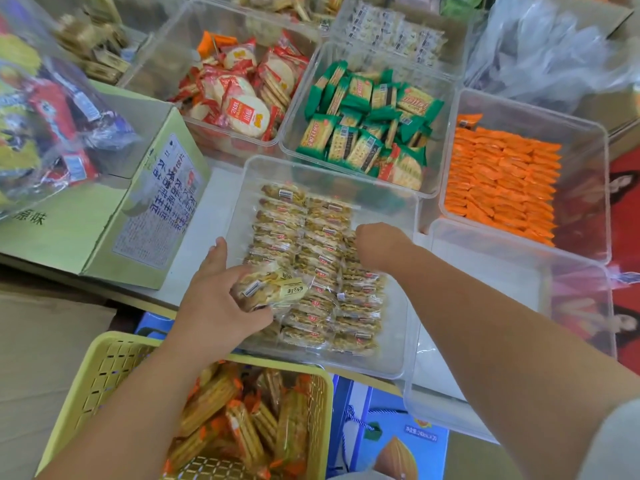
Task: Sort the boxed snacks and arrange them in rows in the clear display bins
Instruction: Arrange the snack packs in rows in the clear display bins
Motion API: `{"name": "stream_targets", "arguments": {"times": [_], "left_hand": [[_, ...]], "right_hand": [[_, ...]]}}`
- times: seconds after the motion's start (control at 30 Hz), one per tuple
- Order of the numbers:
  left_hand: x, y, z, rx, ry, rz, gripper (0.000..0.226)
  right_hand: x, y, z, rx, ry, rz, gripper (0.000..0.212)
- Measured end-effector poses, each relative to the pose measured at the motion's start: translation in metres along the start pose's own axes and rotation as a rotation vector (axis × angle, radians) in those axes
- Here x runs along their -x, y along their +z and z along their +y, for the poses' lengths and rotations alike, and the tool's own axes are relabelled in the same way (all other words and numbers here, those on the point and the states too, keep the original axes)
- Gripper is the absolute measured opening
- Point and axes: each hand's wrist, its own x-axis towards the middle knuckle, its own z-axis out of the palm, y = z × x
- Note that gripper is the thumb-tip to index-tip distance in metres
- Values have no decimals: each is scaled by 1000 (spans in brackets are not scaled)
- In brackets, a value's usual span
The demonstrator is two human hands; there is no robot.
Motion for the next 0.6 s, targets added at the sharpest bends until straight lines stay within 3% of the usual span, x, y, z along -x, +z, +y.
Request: {"name": "stream_targets", "arguments": {"times": [0.37, 0.5, 0.6], "left_hand": [[0, -9, 10, 155, 48, 49, 68], [21, -7, 26, 286, 152, 188, 71], [39, -7, 30, 86, 353, 249, 71]], "right_hand": [[25, 8, -12, -200, 132, 16, 30], [59, 3, -18, -223, 99, 230, 45], [98, 1, -25, -596, -73, 372, 43]]}}
